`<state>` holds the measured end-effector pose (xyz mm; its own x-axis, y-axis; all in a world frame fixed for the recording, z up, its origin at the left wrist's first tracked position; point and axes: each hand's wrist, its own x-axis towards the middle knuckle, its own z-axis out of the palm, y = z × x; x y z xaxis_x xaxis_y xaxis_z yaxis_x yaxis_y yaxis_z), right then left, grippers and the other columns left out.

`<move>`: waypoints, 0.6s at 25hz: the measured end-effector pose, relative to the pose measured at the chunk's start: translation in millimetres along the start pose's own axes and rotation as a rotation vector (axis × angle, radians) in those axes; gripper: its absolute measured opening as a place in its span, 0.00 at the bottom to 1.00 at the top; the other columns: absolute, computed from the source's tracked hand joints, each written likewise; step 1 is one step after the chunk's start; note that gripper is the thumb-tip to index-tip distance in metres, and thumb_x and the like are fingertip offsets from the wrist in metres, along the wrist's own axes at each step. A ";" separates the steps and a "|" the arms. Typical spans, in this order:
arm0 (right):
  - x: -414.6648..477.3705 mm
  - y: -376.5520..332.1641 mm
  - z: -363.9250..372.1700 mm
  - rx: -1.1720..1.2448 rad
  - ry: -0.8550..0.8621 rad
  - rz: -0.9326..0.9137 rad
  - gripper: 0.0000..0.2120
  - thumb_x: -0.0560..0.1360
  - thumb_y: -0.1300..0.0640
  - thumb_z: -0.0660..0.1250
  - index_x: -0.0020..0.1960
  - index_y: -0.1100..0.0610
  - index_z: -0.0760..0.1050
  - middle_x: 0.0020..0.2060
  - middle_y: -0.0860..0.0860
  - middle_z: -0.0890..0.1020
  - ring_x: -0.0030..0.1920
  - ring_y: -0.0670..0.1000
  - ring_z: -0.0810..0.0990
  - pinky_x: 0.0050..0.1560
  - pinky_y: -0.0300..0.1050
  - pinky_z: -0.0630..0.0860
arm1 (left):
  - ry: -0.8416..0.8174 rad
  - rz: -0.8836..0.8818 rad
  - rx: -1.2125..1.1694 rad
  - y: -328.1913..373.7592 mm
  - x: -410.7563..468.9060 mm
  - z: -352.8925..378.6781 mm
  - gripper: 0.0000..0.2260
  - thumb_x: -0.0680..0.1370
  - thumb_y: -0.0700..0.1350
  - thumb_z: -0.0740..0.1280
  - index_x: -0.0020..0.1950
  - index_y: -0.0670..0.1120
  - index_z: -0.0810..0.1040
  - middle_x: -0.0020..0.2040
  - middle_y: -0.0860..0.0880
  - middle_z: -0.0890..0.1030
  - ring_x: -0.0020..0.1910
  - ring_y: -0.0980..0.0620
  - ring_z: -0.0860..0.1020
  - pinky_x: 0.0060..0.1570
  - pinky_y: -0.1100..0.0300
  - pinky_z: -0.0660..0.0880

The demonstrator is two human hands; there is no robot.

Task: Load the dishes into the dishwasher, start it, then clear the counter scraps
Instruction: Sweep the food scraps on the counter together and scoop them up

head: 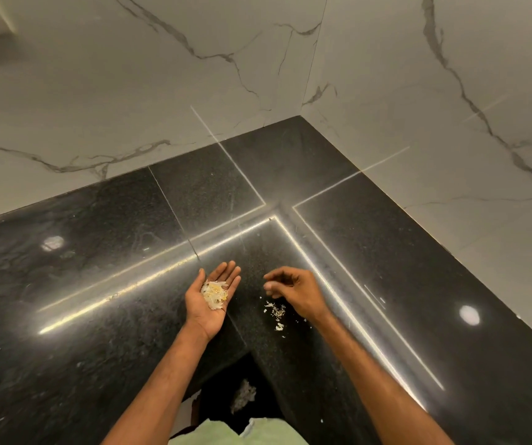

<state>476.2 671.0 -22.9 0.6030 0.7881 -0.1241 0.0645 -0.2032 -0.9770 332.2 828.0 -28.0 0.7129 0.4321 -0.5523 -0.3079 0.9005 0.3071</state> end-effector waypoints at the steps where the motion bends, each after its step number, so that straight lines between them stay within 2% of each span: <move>1: 2.0 -0.3 -2.1 -0.026 0.049 -0.034 0.07 0.77 0.58 0.71 0.54 0.57 0.84 0.49 0.51 0.87 0.51 0.52 0.85 0.54 0.50 0.81 | 0.001 0.003 -0.003 0.4 -0.4 -0.4 0.24 0.84 0.51 0.56 0.49 0.36 0.85 0.58 0.37 0.82 0.57 0.40 0.82 0.53 0.46 0.81; 3: 7.9 1.6 -12.5 -0.163 0.120 -0.092 0.13 0.82 0.55 0.63 0.62 0.56 0.81 0.60 0.48 0.83 0.64 0.48 0.79 0.66 0.49 0.75 | 0.006 -0.001 -0.001 2.0 -1.9 -1.0 0.23 0.84 0.51 0.56 0.51 0.36 0.84 0.58 0.37 0.82 0.57 0.40 0.82 0.52 0.46 0.81; 4: 9.9 2.7 -17.8 -0.276 0.080 -0.097 0.16 0.83 0.54 0.60 0.67 0.56 0.77 0.66 0.48 0.78 0.70 0.46 0.73 0.72 0.49 0.68 | 0.007 -0.005 0.002 2.4 -2.4 -1.3 0.22 0.84 0.51 0.56 0.52 0.36 0.83 0.58 0.37 0.82 0.56 0.40 0.82 0.52 0.47 0.82; 6: 8.7 5.9 -19.7 -0.530 -0.134 -0.081 0.20 0.85 0.54 0.54 0.76 0.56 0.67 0.75 0.48 0.67 0.78 0.44 0.58 0.79 0.48 0.53 | 0.008 -0.013 0.012 3.0 -3.8 -1.7 0.21 0.84 0.51 0.55 0.56 0.36 0.80 0.58 0.37 0.82 0.56 0.40 0.83 0.51 0.47 0.82; 8: -0.5 9.8 -12.5 -0.682 -0.342 -0.137 0.23 0.86 0.53 0.51 0.79 0.55 0.58 0.79 0.46 0.58 0.79 0.43 0.48 0.80 0.46 0.44 | -0.002 -0.019 0.033 3.0 -4.9 -1.8 0.21 0.84 0.51 0.55 0.57 0.36 0.79 0.58 0.37 0.82 0.56 0.41 0.83 0.52 0.47 0.82; 10: -19.0 13.6 -8.3 -0.755 -0.501 -0.224 0.24 0.86 0.52 0.50 0.80 0.54 0.53 0.80 0.46 0.54 0.79 0.43 0.45 0.79 0.45 0.40 | -0.009 -0.021 0.037 3.0 -5.3 -1.4 0.22 0.84 0.51 0.55 0.54 0.36 0.82 0.58 0.37 0.82 0.56 0.41 0.82 0.54 0.47 0.81; 12: -39.6 17.8 -14.0 -0.767 -0.614 -0.269 0.24 0.86 0.52 0.50 0.81 0.54 0.53 0.80 0.46 0.52 0.80 0.44 0.45 0.79 0.46 0.41 | -0.019 -0.026 0.040 3.0 -5.4 -1.4 0.24 0.84 0.51 0.55 0.49 0.37 0.86 0.58 0.38 0.83 0.56 0.41 0.83 0.55 0.47 0.80; 14: -54.5 16.6 -24.5 -0.687 -0.623 -0.248 0.24 0.85 0.50 0.50 0.80 0.53 0.55 0.80 0.44 0.54 0.80 0.45 0.48 0.80 0.48 0.44 | -0.024 -0.027 0.034 6.1 -4.7 -0.8 0.24 0.84 0.51 0.55 0.48 0.37 0.86 0.58 0.38 0.83 0.57 0.41 0.82 0.55 0.47 0.80; 15: -58.4 14.7 -30.2 -0.608 -0.539 -0.217 0.24 0.85 0.49 0.50 0.80 0.52 0.56 0.79 0.43 0.55 0.80 0.46 0.51 0.80 0.48 0.46 | -0.025 -0.030 0.030 7.7 -3.8 -0.5 0.24 0.84 0.51 0.55 0.48 0.37 0.86 0.58 0.38 0.83 0.57 0.41 0.82 0.55 0.47 0.80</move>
<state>465.9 604.5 -24.7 0.0751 0.9842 -0.1605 0.6453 -0.1706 -0.7446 326.7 833.4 -23.9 0.7372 0.4030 -0.5424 -0.2673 0.9111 0.3136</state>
